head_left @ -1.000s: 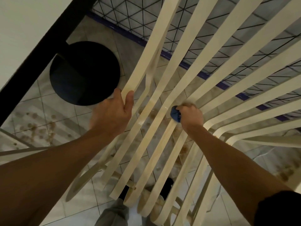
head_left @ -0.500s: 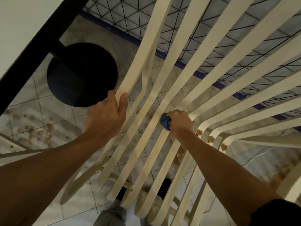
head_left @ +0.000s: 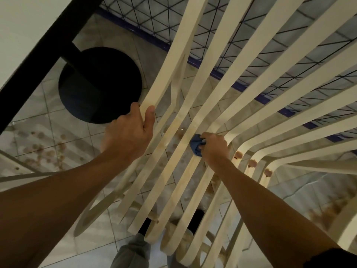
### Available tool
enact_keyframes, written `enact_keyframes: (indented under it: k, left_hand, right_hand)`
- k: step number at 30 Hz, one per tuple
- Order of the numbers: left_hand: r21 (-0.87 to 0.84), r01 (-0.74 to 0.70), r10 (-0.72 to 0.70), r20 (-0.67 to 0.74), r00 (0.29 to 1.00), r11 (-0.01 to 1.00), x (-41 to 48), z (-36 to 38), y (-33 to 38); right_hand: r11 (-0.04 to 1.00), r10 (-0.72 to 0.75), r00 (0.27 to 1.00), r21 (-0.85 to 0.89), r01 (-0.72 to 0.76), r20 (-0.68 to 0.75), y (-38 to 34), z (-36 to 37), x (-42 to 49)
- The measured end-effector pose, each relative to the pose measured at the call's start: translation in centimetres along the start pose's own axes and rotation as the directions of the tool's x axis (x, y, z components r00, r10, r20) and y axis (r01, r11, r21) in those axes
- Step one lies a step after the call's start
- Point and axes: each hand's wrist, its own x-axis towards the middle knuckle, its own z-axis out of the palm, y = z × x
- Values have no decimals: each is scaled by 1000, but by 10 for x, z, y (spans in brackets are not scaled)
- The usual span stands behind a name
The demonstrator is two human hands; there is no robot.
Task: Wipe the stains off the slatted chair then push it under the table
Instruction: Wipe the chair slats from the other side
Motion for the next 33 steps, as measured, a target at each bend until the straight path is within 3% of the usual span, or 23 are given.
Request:
enact_keyframes:
  k: [3, 7, 12, 17, 20, 29, 33]
  left_hand:
    - [-2, 1, -1, 10, 1000, 1000, -1, 0, -1]
    - [-3, 3, -3, 14, 1000, 1000, 0, 2, -1]
    - [-5, 1, -1, 10, 1000, 1000, 1, 3, -2]
    - [-5, -9, 9, 15, 1000, 1000, 1, 2, -2]
    - [-15, -16, 17, 16, 1000, 1000, 1, 0, -1]
    - [-12, -1, 2, 46, 999, 1000, 2, 3, -3]
    - [-13, 0, 0, 37, 999, 1000, 1, 2, -2]
  right_hand:
    - [999, -1, 1000, -37, 2, 14, 7, -12, 13]
    - [996, 17, 995, -84, -25, -99, 17, -30, 25]
    - [995, 96, 989, 30, -93, -112, 15, -16, 12]
    - [998, -55, 998, 18, 54, 36, 17, -3, -7]
    - [994, -107, 994, -11, 107, 10, 22, 0, -10]
    - [993, -50, 986, -116, 32, -160, 12, -18, 22]
    - [999, 25, 991, -32, -29, -133, 1, -8, 13]
